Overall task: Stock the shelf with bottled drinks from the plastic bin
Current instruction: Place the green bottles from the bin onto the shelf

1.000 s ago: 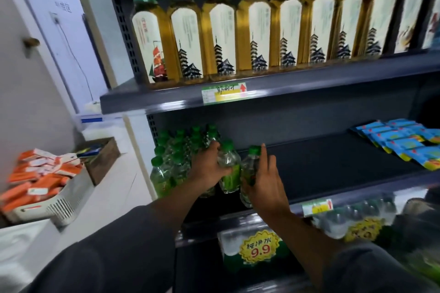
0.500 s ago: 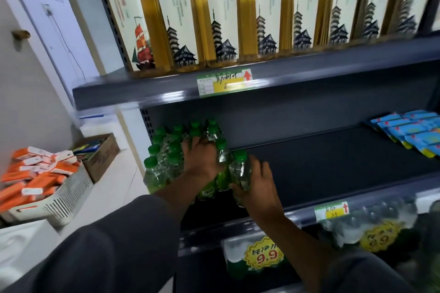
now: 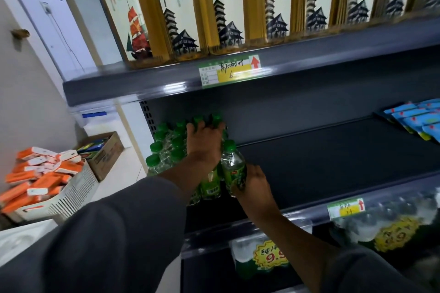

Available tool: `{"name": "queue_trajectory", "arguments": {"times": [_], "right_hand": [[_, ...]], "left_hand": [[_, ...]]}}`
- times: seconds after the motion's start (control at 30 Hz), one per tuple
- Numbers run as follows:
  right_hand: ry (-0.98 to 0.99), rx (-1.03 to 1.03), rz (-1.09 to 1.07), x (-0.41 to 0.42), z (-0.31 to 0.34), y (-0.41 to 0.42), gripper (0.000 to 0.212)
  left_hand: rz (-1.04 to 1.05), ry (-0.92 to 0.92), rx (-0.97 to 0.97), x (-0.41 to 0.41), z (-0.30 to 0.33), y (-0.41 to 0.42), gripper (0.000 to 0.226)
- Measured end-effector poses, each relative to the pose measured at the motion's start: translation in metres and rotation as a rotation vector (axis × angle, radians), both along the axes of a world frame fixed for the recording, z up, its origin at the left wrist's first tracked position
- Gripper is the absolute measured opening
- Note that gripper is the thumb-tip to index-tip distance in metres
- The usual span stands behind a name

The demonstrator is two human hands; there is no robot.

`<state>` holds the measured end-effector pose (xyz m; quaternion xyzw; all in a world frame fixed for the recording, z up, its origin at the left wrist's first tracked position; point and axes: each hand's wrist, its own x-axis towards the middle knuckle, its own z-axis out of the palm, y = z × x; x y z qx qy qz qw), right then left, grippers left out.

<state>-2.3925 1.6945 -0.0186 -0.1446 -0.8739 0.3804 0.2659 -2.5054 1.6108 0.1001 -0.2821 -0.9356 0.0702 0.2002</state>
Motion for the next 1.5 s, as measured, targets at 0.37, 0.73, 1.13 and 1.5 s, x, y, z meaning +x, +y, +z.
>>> {"name": "queue_trajectory", "arguments": {"times": [0.37, 0.73, 1.13, 1.5], "right_hand": [[0.017, -0.053, -0.052, -0.017, 0.000, -0.013, 0.046], [-0.096, 0.119, -0.117, 0.030, 0.013, 0.005, 0.058], [-0.232, 0.268, -0.349, 0.185, 0.048, 0.082, 0.046], [-0.421, 0.260, -0.519, 0.320, 0.010, 0.157, 0.070]], "left_hand": [[-0.079, -0.110, 0.073, -0.024, 0.010, -0.006, 0.064], [-0.301, 0.083, 0.432, 0.026, -0.001, -0.018, 0.062], [-0.498, -0.158, 0.454, 0.177, -0.035, 0.070, 0.040], [-0.622, -0.331, 0.388, 0.284, -0.087, 0.169, 0.037]]}}
